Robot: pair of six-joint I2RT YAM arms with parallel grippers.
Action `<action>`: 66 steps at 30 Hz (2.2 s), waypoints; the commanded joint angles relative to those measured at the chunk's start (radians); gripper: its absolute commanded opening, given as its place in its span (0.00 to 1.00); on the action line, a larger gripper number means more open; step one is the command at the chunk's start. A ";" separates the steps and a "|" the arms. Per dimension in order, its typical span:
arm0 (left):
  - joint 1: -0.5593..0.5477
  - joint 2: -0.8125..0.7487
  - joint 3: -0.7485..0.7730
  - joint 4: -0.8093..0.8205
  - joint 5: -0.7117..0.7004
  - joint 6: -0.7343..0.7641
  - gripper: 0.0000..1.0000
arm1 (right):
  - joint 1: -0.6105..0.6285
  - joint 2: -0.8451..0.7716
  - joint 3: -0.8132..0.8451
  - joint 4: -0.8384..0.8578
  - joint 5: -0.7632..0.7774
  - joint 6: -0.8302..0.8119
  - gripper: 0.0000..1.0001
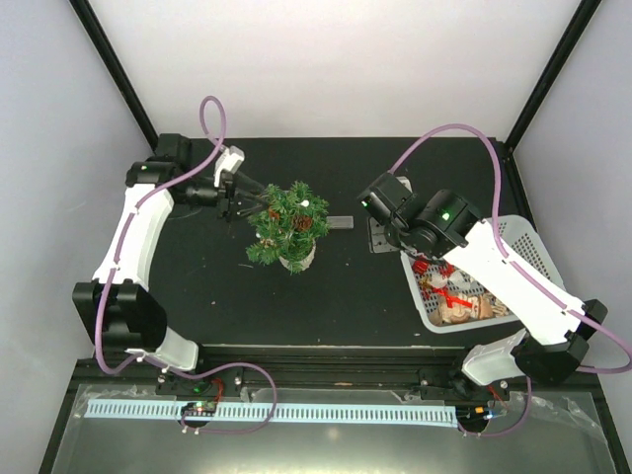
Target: Decorate the small christmas tree
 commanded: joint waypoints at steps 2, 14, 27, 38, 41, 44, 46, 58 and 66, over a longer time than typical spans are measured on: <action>-0.038 -0.039 -0.058 0.249 -0.102 -0.189 0.76 | -0.004 -0.039 -0.023 0.016 -0.006 0.031 0.62; -0.050 -0.076 -0.102 0.430 -0.165 -0.309 0.75 | -0.003 -0.084 -0.101 0.043 -0.032 0.056 0.62; -0.083 -0.055 -0.105 0.452 -0.154 -0.309 0.66 | -0.004 -0.092 -0.099 0.034 -0.042 0.063 0.62; -0.091 -0.036 -0.104 0.443 -0.168 -0.283 0.48 | -0.004 -0.089 -0.111 0.029 -0.039 0.070 0.62; -0.094 -0.031 -0.109 0.435 -0.169 -0.273 0.47 | -0.004 -0.086 -0.114 0.035 -0.040 0.069 0.62; -0.097 -0.023 -0.114 0.442 -0.170 -0.275 0.44 | -0.004 -0.081 -0.112 0.038 -0.041 0.067 0.62; -0.102 -0.016 -0.111 0.442 -0.167 -0.276 0.40 | -0.004 -0.078 -0.111 0.037 -0.041 0.066 0.62; -0.109 0.016 -0.060 0.431 -0.166 -0.292 0.02 | -0.003 -0.056 -0.126 0.050 -0.037 0.052 0.62; -0.110 0.092 0.066 0.282 -0.026 -0.181 0.02 | -0.004 -0.059 -0.146 0.062 -0.030 0.042 0.62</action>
